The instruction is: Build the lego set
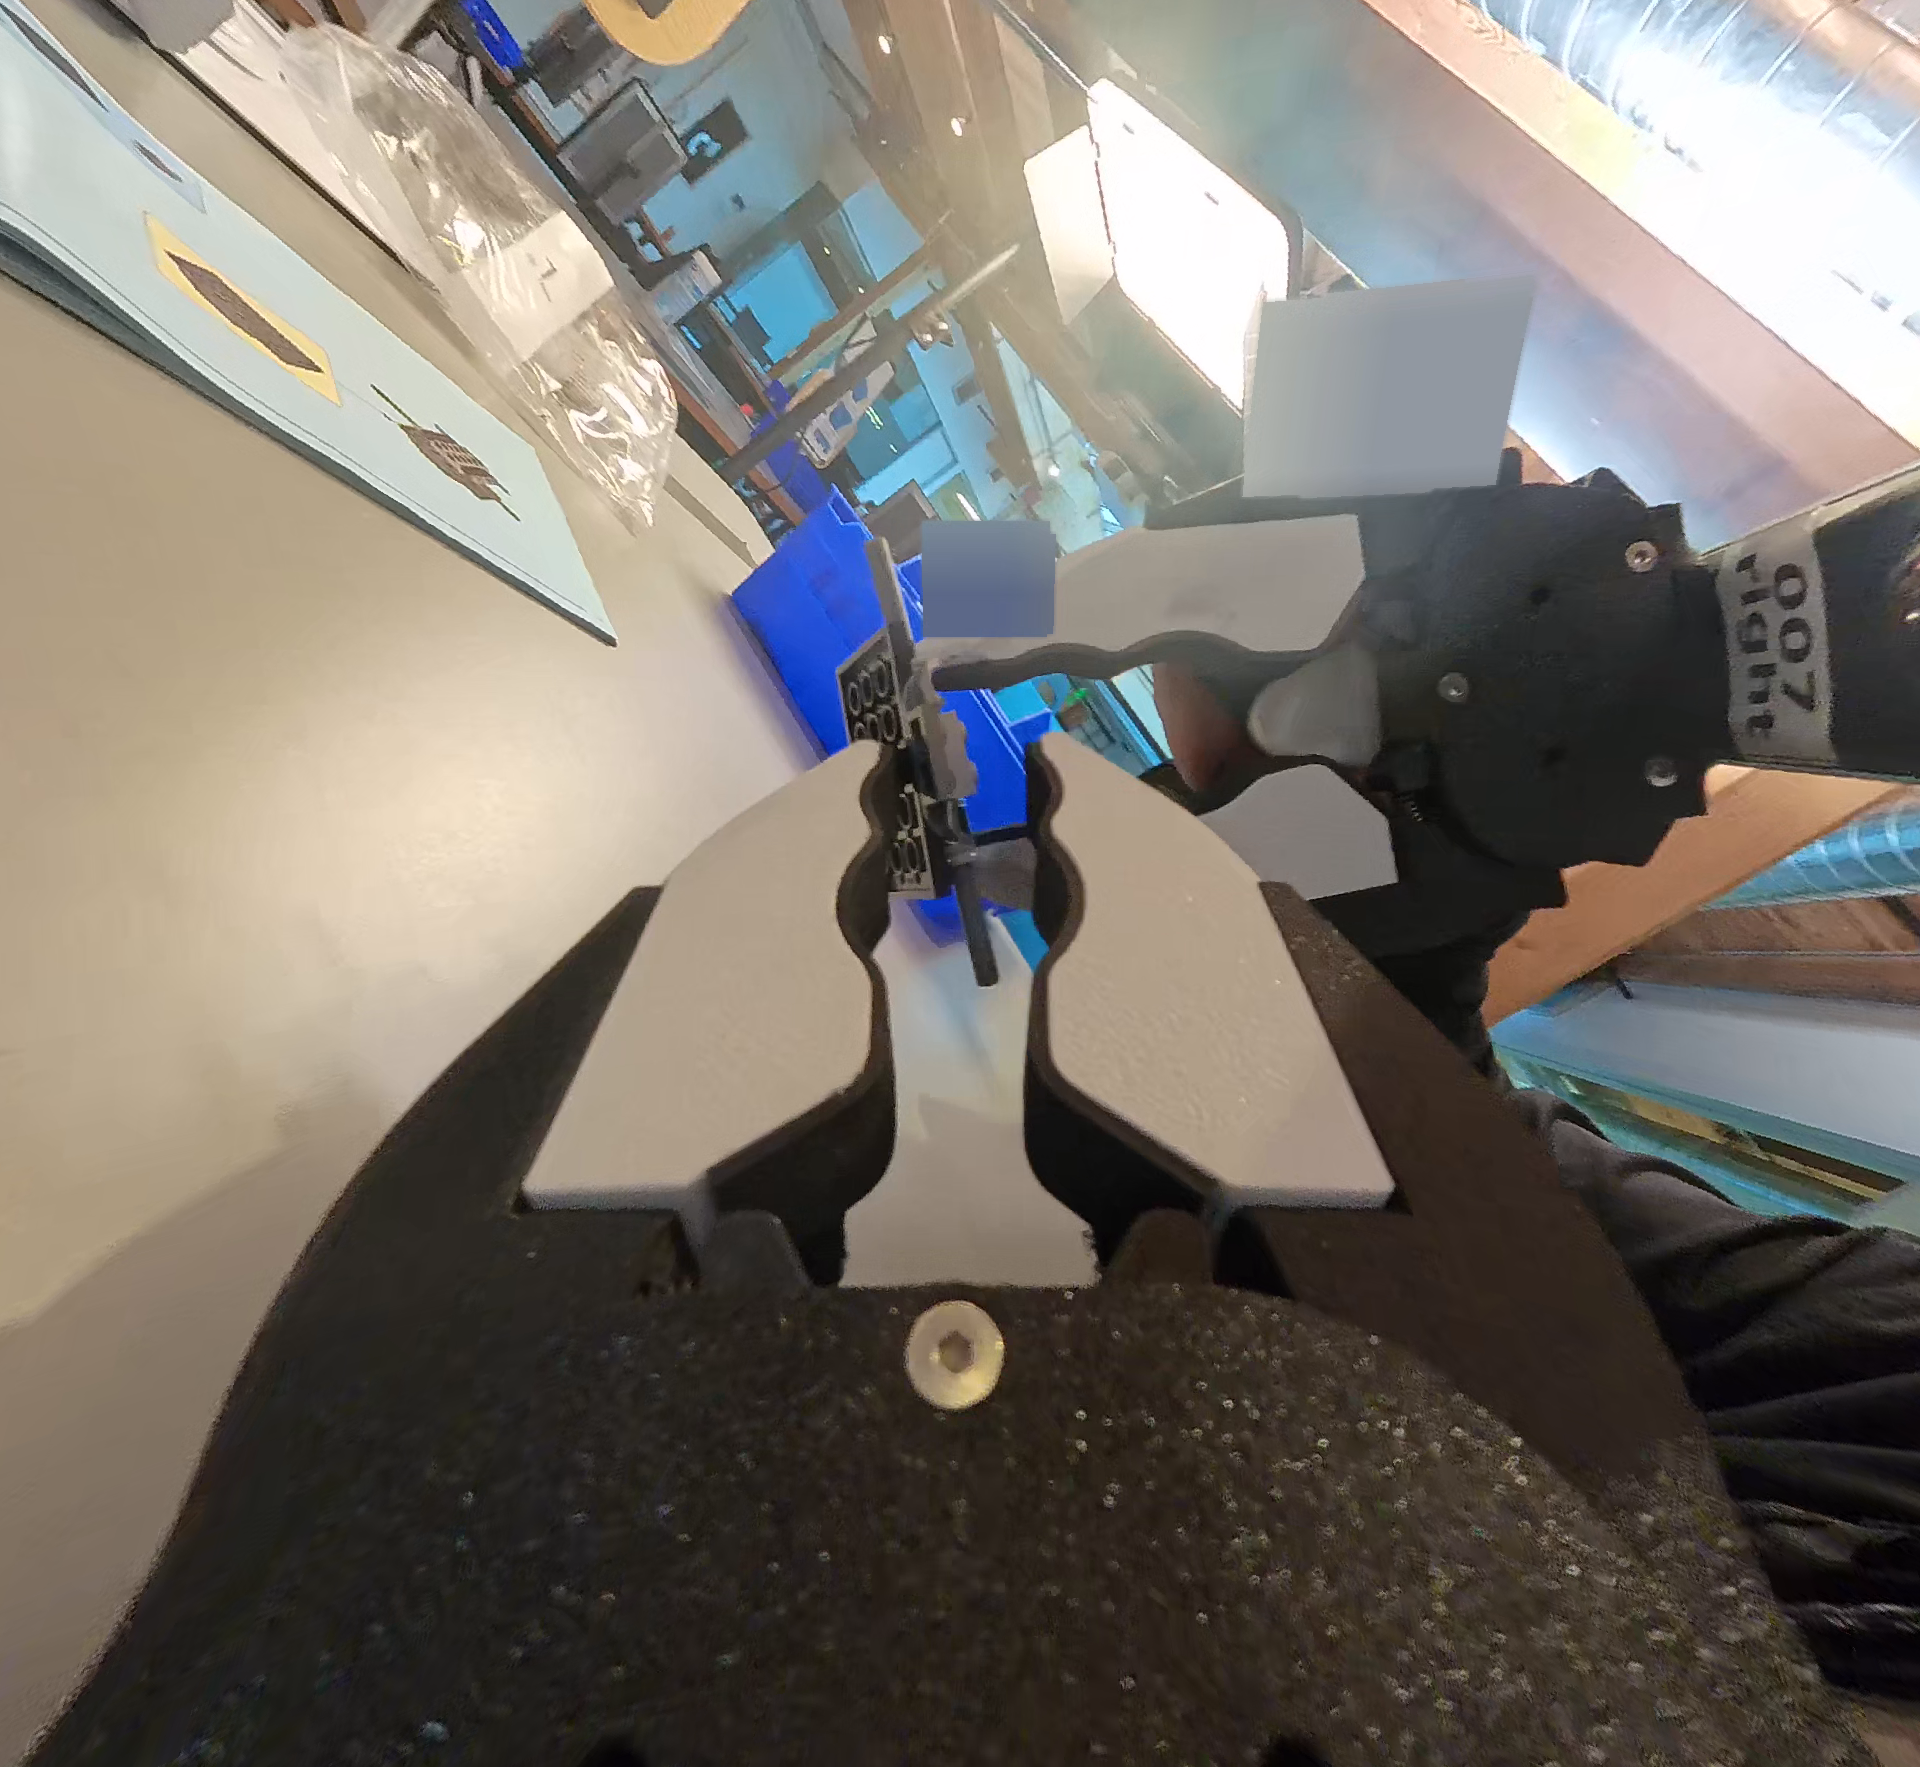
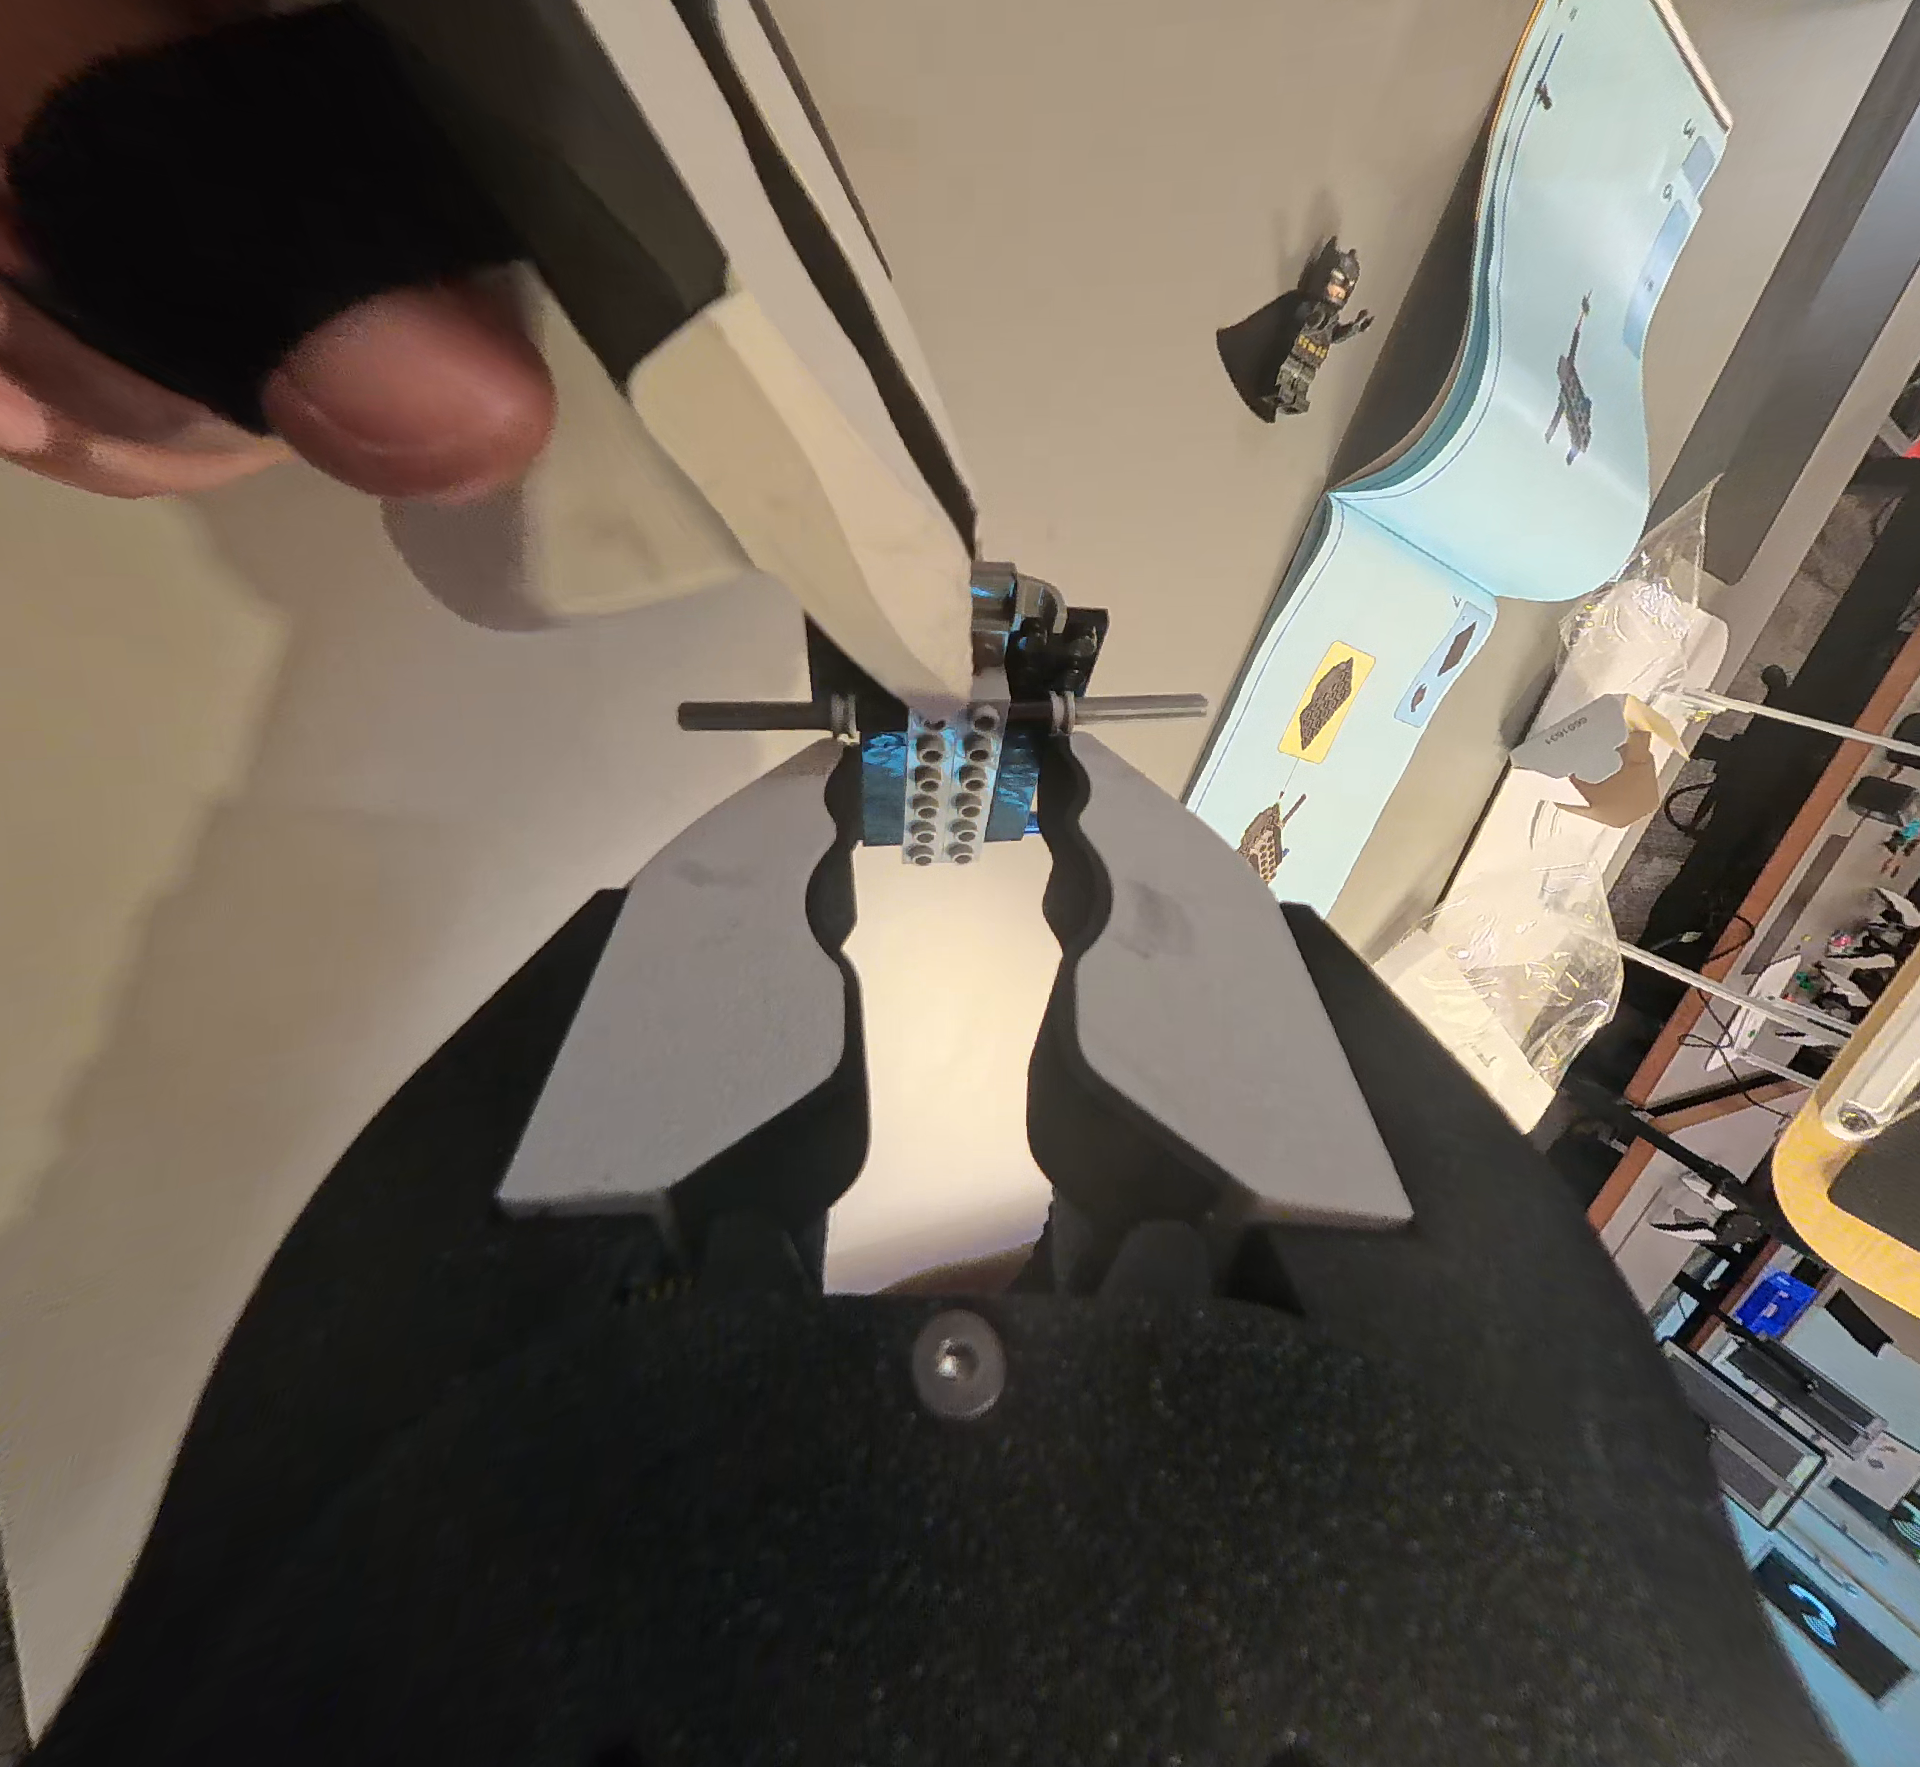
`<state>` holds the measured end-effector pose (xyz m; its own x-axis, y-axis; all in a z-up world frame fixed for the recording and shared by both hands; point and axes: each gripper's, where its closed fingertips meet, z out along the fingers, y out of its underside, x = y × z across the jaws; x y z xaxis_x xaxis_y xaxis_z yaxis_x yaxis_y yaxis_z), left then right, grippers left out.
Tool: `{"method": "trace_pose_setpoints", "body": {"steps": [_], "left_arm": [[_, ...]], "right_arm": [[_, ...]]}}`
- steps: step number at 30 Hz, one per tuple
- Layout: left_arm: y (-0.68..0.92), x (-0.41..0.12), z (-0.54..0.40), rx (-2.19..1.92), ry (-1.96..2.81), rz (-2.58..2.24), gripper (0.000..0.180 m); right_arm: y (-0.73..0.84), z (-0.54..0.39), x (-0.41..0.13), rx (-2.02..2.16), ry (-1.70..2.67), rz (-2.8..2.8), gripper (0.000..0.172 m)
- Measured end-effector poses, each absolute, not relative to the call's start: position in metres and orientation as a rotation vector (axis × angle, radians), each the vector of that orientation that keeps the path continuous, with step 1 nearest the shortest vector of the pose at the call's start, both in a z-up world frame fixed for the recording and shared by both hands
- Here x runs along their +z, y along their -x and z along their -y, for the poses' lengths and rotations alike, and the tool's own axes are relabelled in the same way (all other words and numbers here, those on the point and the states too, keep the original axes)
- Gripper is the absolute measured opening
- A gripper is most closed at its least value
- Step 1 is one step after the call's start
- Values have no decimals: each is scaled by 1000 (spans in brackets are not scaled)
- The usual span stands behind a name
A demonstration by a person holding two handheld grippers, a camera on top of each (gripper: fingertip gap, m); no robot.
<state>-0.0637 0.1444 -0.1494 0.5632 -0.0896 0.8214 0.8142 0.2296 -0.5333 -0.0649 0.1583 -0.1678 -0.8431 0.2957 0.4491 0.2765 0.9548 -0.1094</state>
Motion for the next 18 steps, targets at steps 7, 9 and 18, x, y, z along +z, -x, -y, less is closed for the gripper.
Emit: {"method": "trace_pose_setpoints", "body": {"steps": [7, 9, 18], "left_arm": [[67, -153, -142, -711, 1191, 790, 29], [70, -155, -140, -664, 1214, 799, 26], [79, -158, -132, -493, 1309, 745, 15]], "right_arm": [[70, -155, -174, 95, 422, 2645, 33], [72, -152, -175, 124, 426, 2636, 33], [84, -143, -182, 426, 389, 2427, 33]]}}
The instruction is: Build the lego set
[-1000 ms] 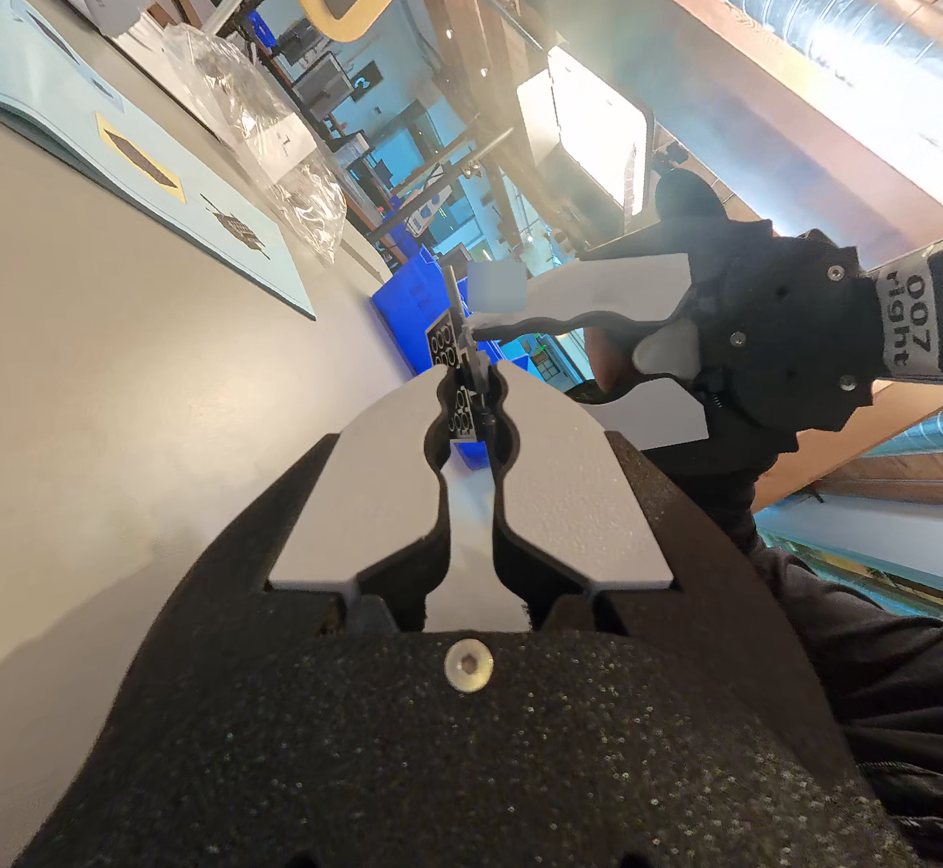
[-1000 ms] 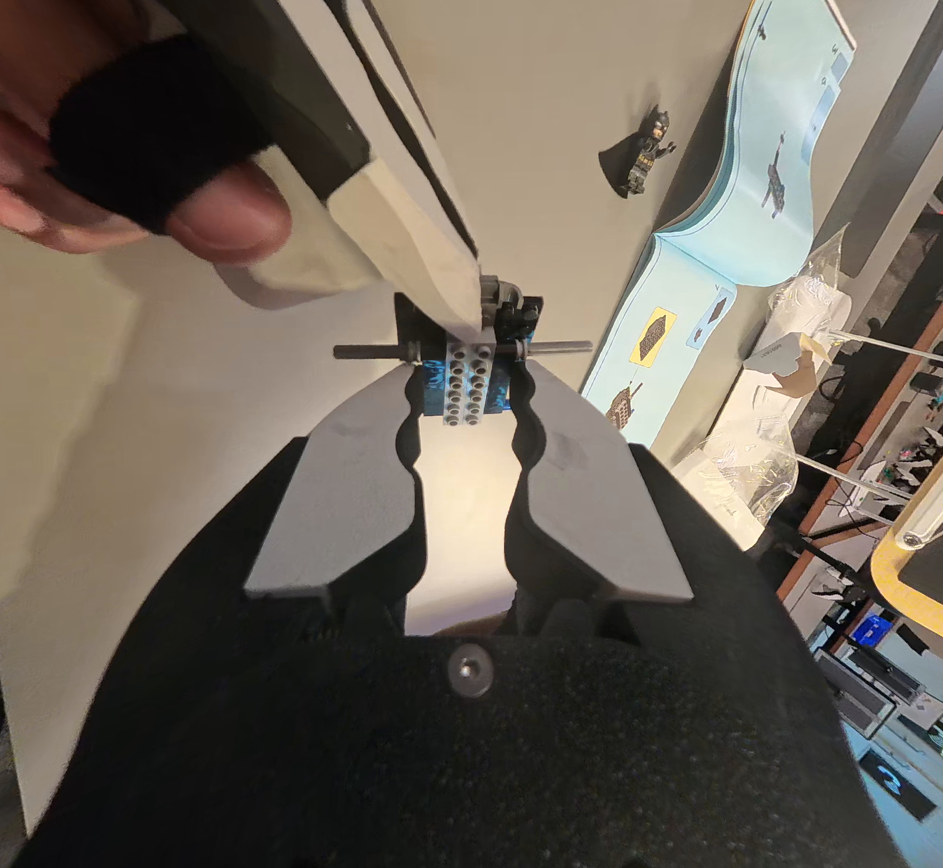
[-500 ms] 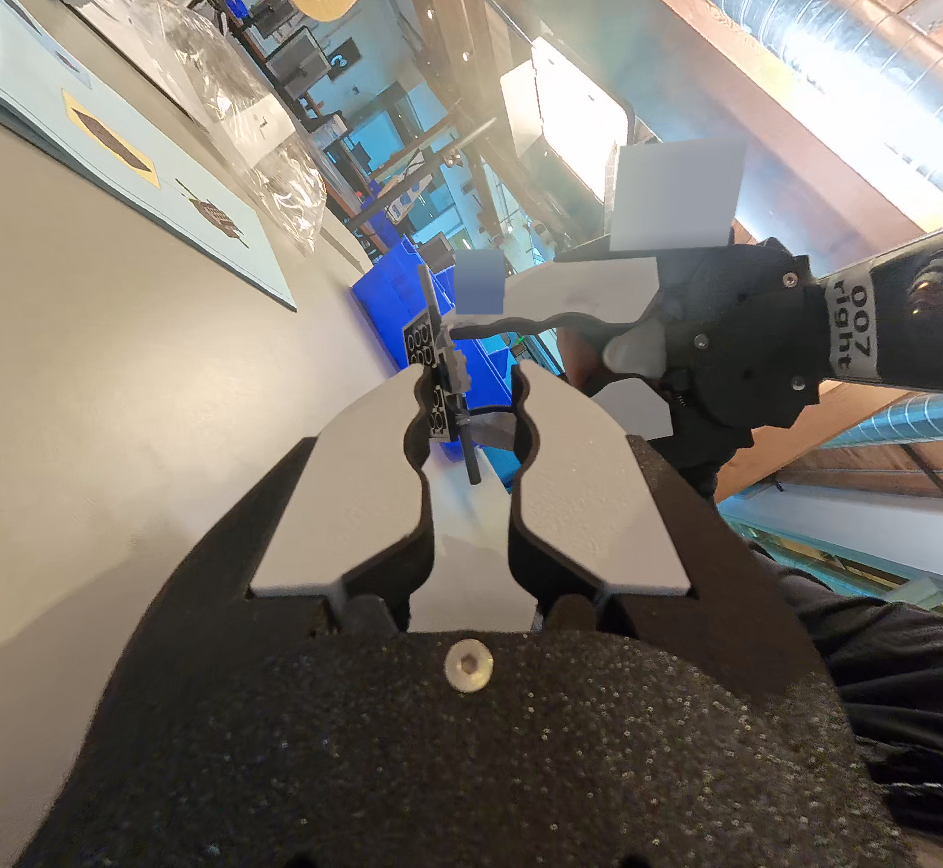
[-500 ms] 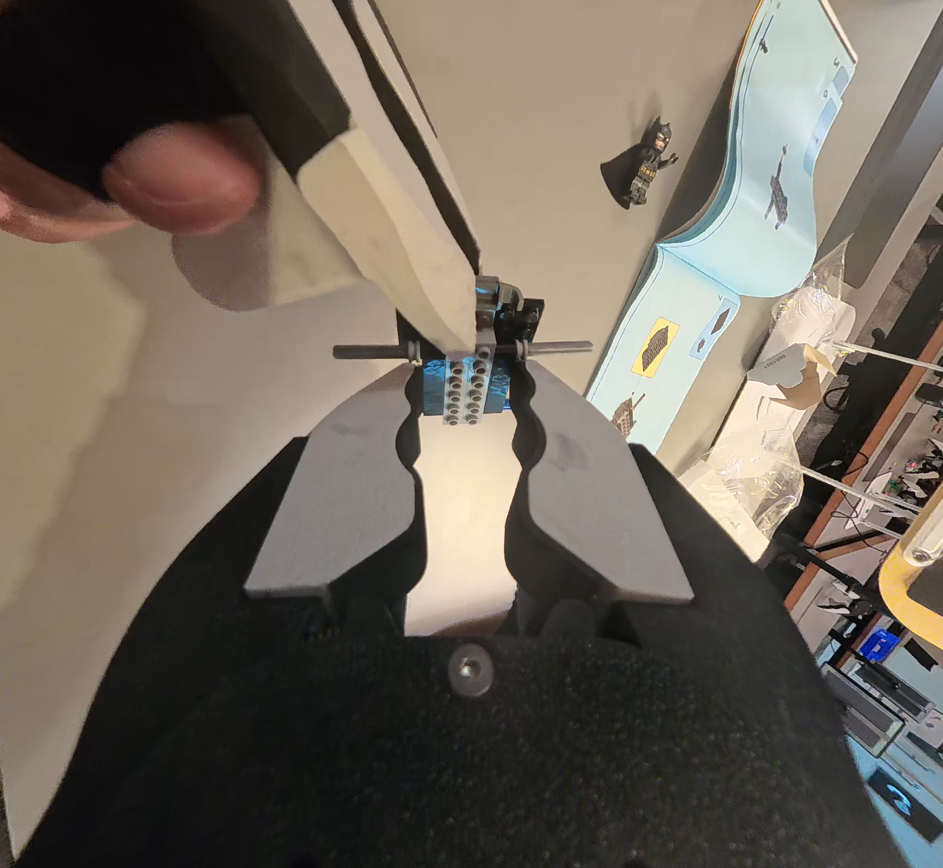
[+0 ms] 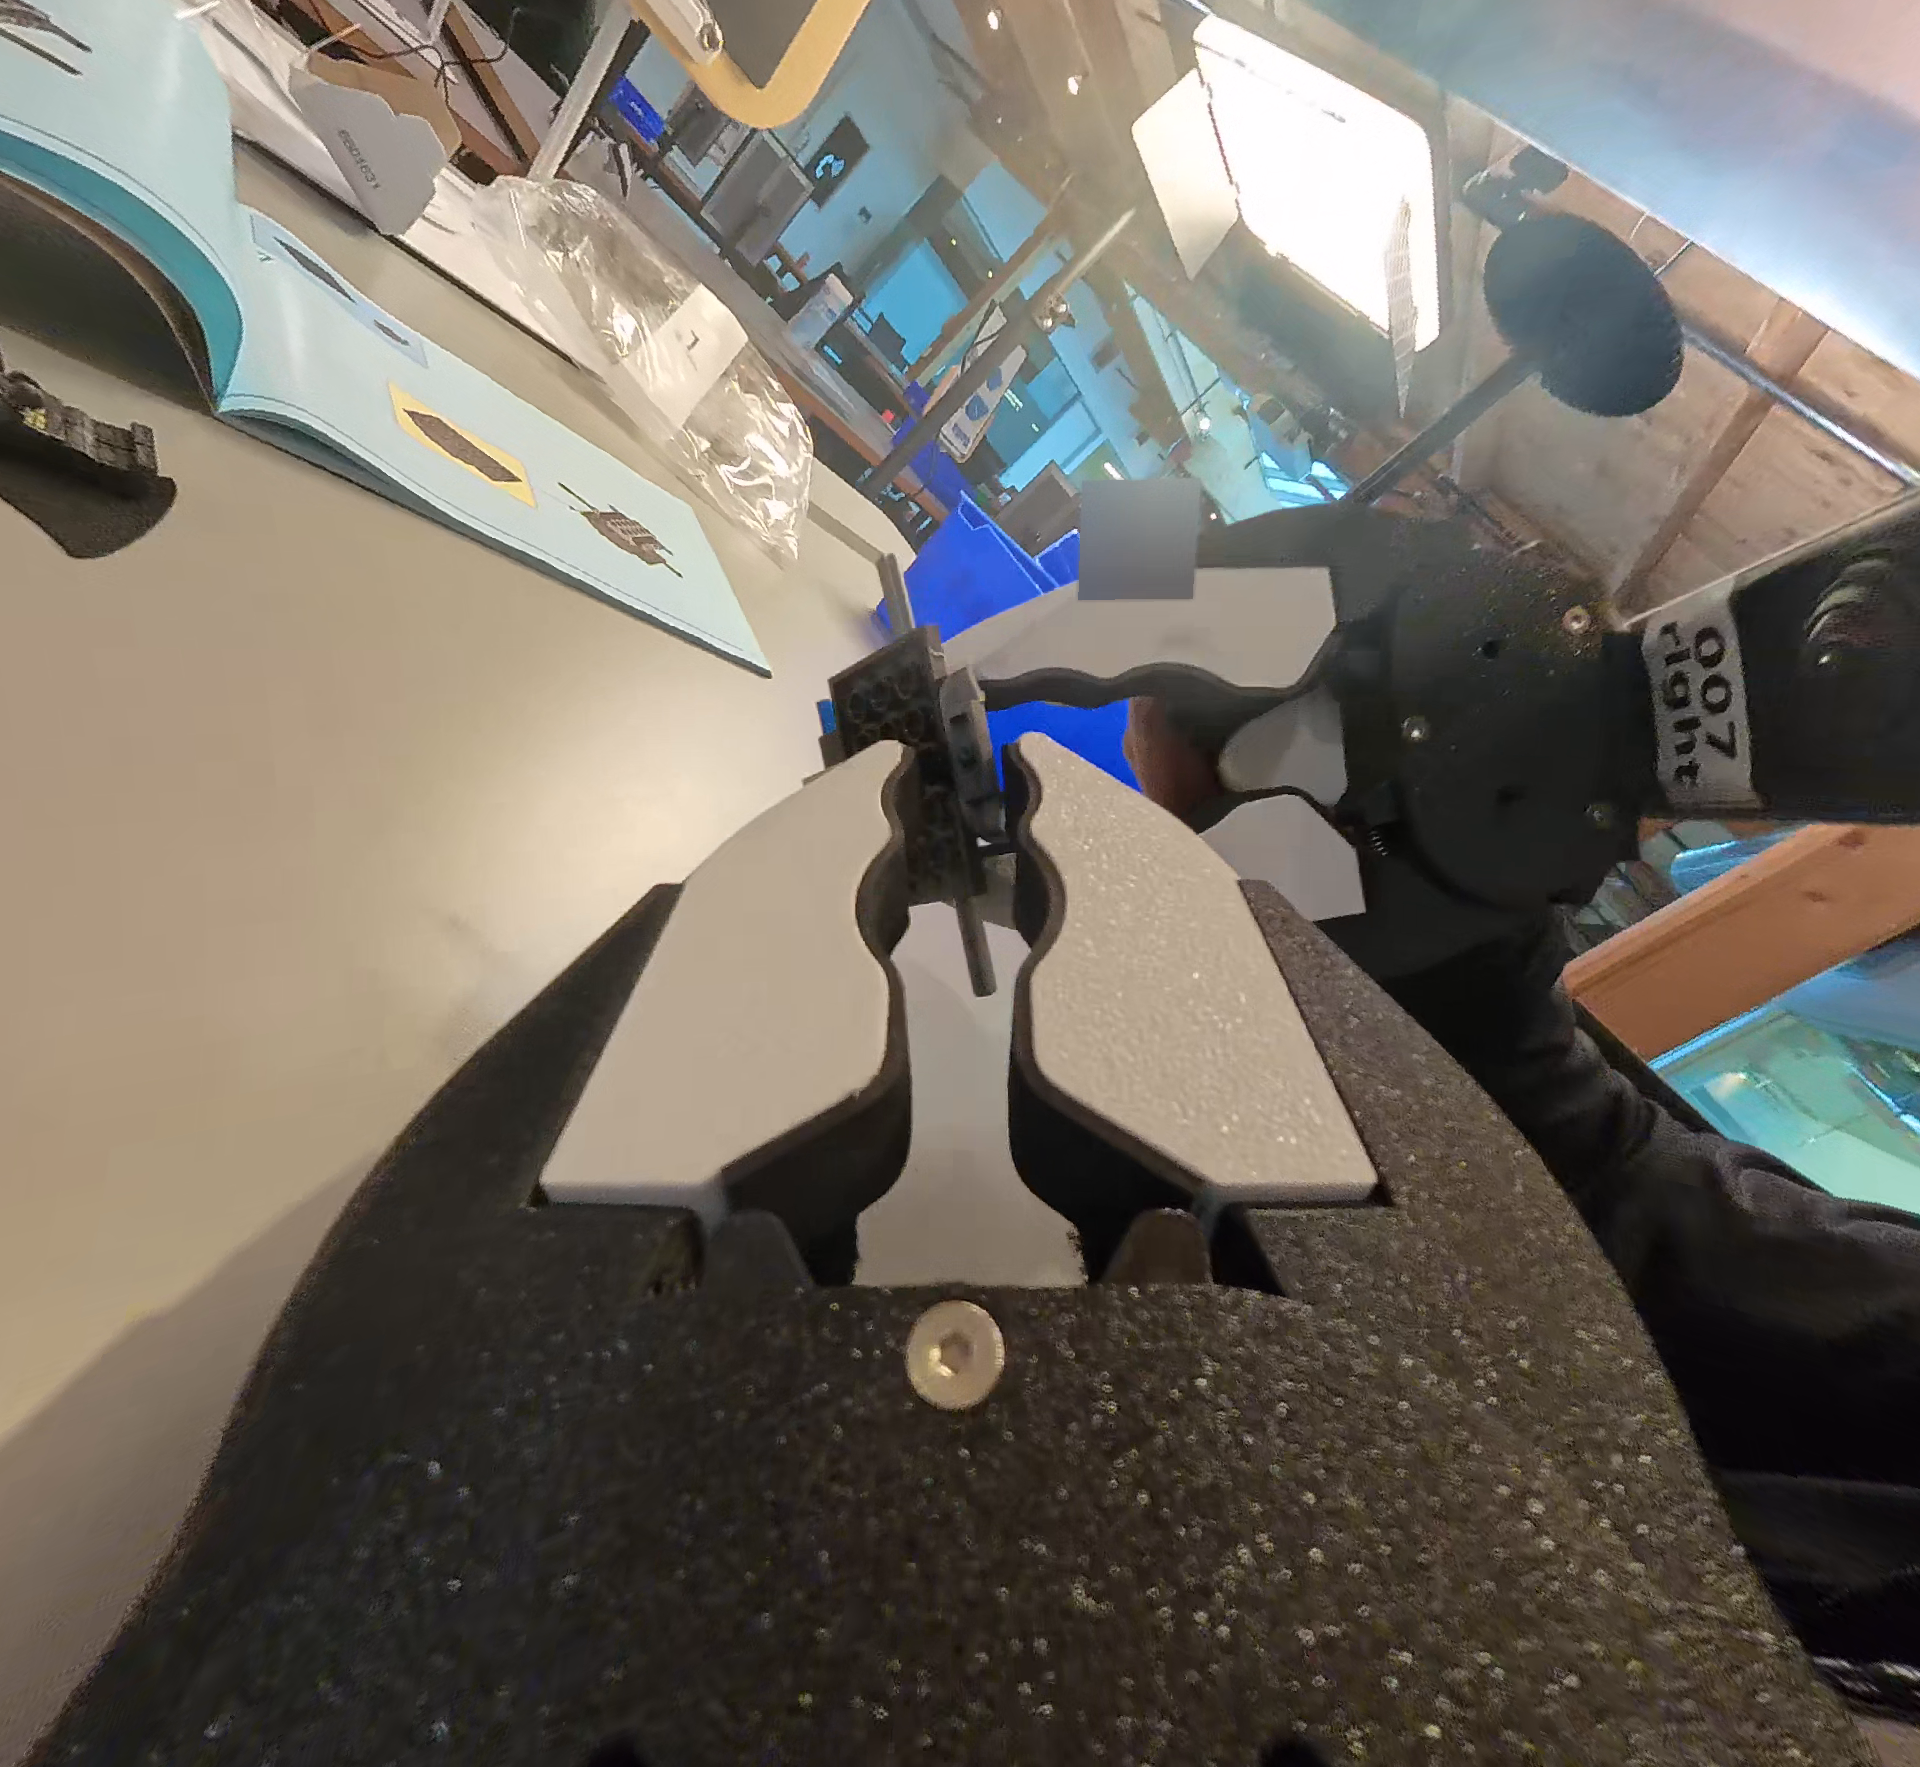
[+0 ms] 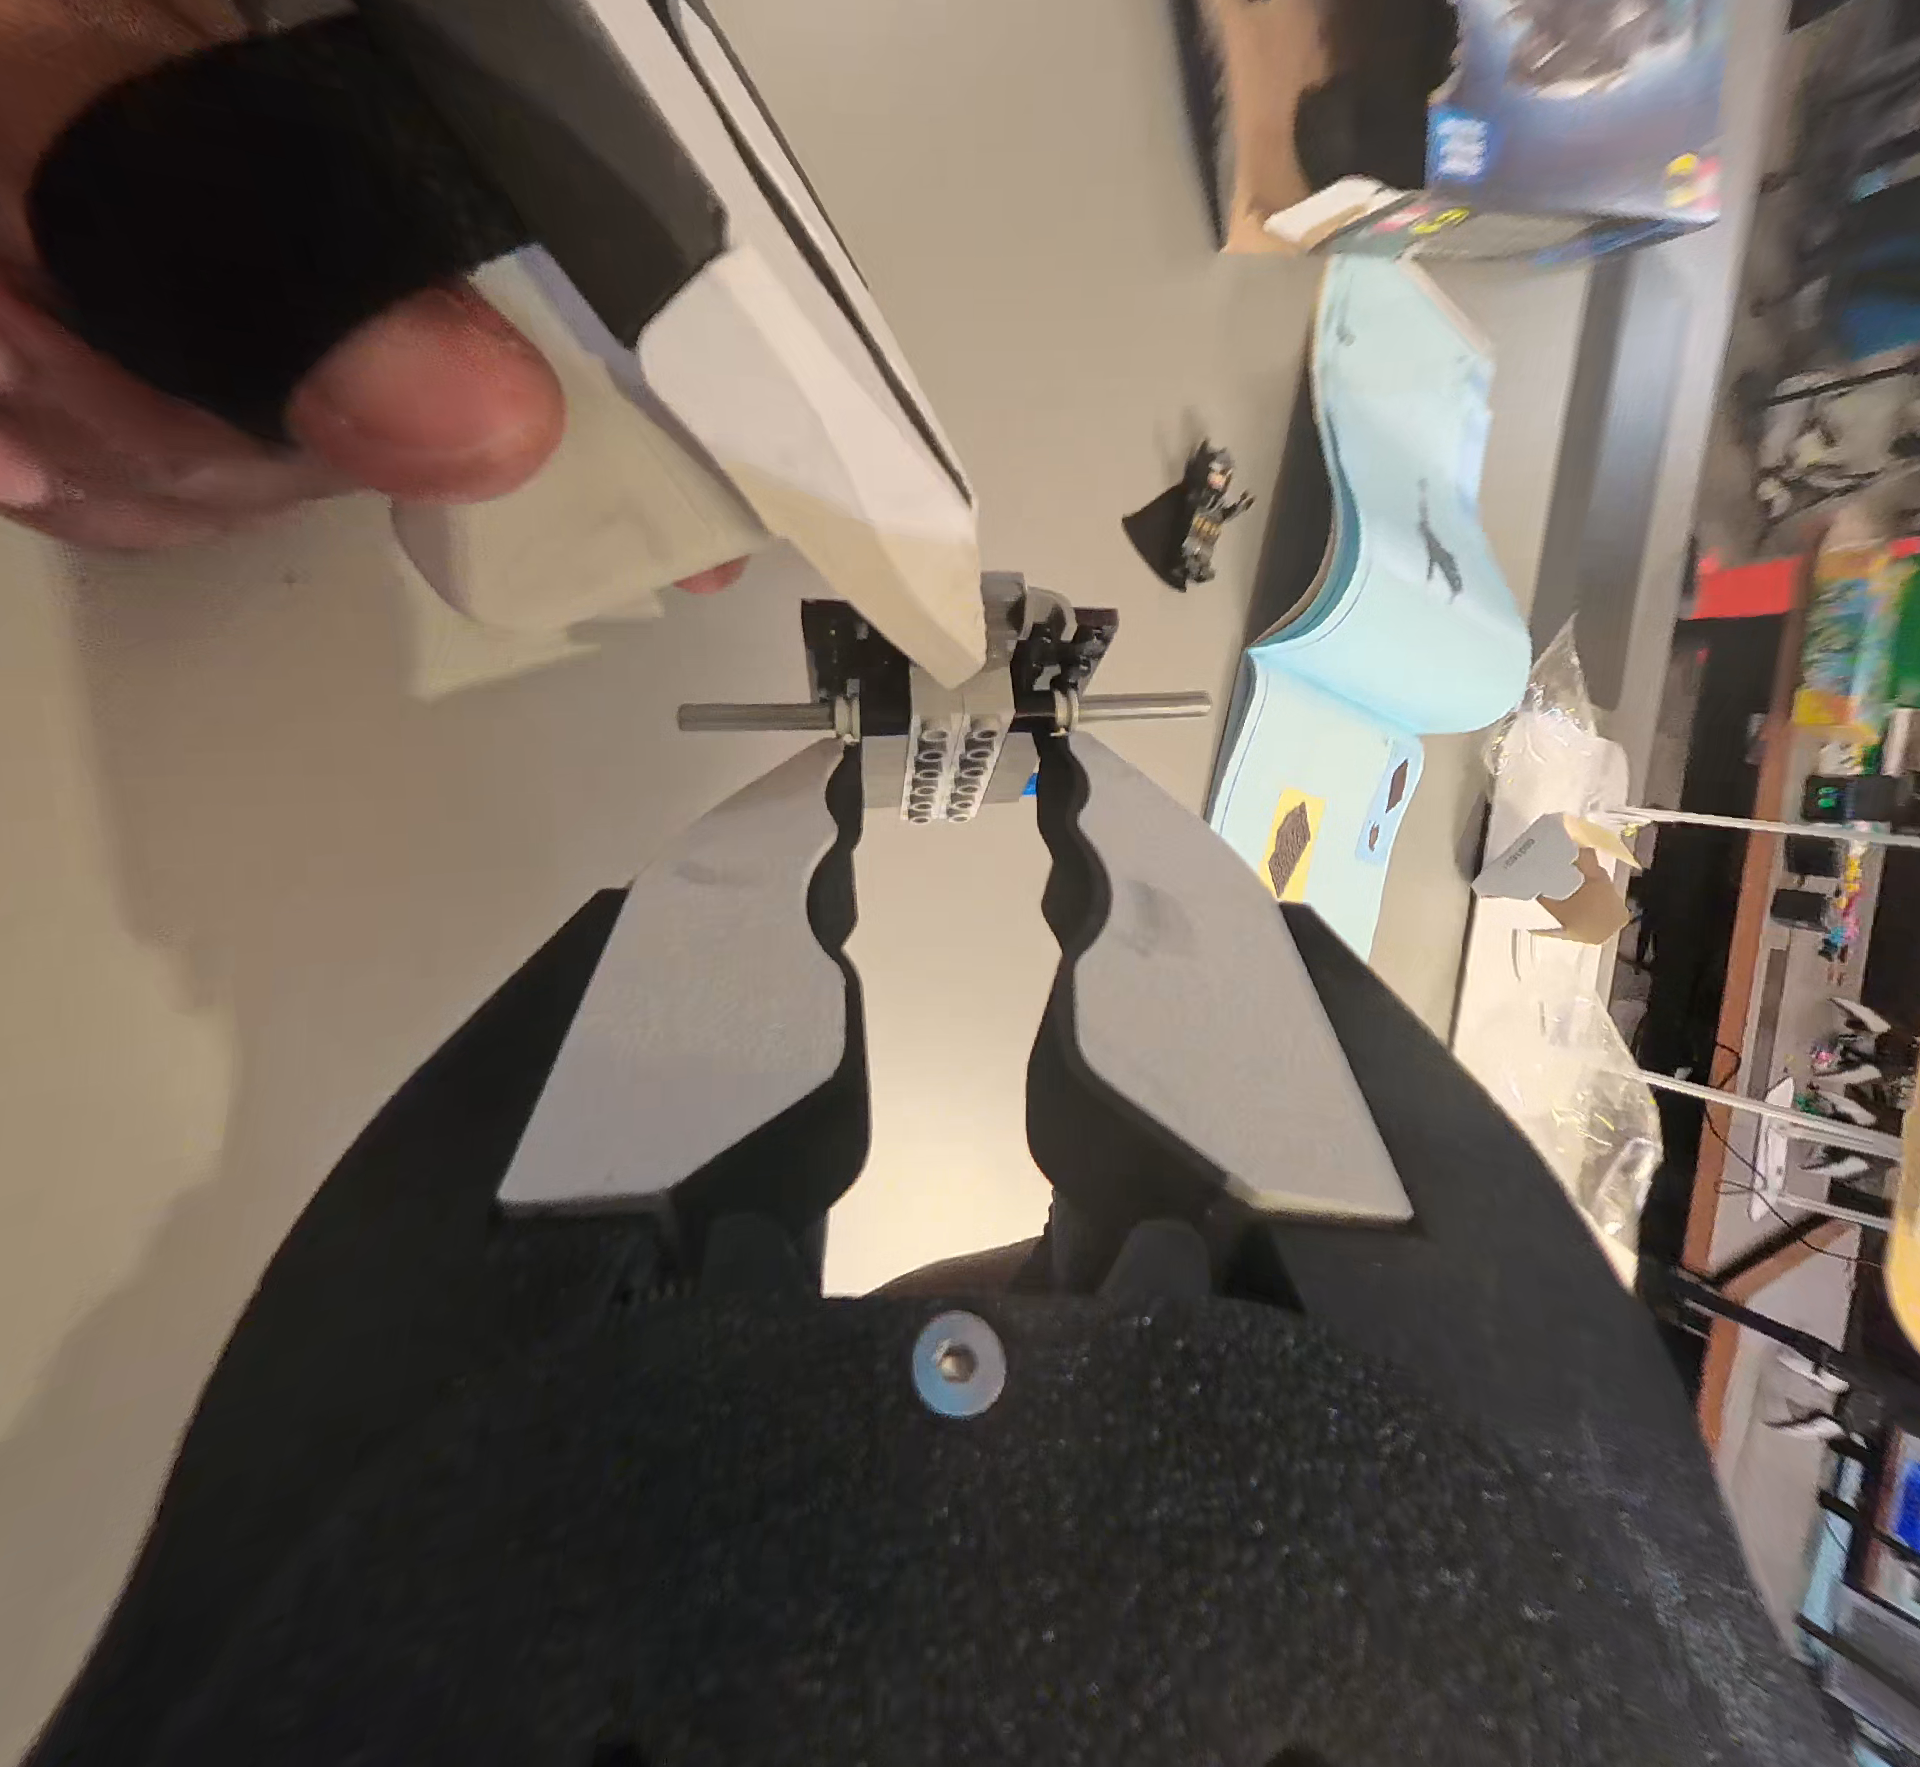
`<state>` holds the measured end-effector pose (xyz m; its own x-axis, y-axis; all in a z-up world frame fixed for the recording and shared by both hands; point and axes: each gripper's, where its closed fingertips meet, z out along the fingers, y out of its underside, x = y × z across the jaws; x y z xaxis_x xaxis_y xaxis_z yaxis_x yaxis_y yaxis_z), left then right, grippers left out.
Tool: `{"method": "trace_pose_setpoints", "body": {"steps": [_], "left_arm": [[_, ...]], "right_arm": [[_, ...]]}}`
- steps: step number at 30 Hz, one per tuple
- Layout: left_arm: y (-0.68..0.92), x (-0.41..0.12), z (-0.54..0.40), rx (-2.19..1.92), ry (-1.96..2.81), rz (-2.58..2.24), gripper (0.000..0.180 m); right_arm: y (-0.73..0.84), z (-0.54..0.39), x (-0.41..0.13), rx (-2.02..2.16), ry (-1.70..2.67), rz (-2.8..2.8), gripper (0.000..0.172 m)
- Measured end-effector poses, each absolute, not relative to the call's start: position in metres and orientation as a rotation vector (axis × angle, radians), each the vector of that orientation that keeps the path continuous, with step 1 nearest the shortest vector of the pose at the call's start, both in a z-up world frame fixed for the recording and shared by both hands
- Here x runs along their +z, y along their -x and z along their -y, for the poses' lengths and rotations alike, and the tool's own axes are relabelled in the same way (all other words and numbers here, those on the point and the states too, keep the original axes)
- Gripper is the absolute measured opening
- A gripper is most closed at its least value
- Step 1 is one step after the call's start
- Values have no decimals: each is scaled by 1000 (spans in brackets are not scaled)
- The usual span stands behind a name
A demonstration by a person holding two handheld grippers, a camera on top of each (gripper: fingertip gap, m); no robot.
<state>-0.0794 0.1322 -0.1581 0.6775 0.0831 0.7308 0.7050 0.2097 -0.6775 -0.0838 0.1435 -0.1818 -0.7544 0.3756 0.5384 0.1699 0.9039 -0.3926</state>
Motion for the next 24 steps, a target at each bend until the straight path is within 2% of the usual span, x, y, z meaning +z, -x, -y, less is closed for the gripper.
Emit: {"method": "trace_pose_setpoints", "body": {"steps": [6, 16, 24], "left_arm": [[79, -161, -135, -447, 1356, 728, 16], [72, -163, -137, -339, 1435, 661, 28], [72, -167, -141, -242, 1502, 625, 28]], "right_arm": [[86, -144, -185, 533, 426, 2243, 33], [88, -143, -188, 606, 430, 2035, 32], [90, -145, -189, 558, 380, 1934, 32]]}}
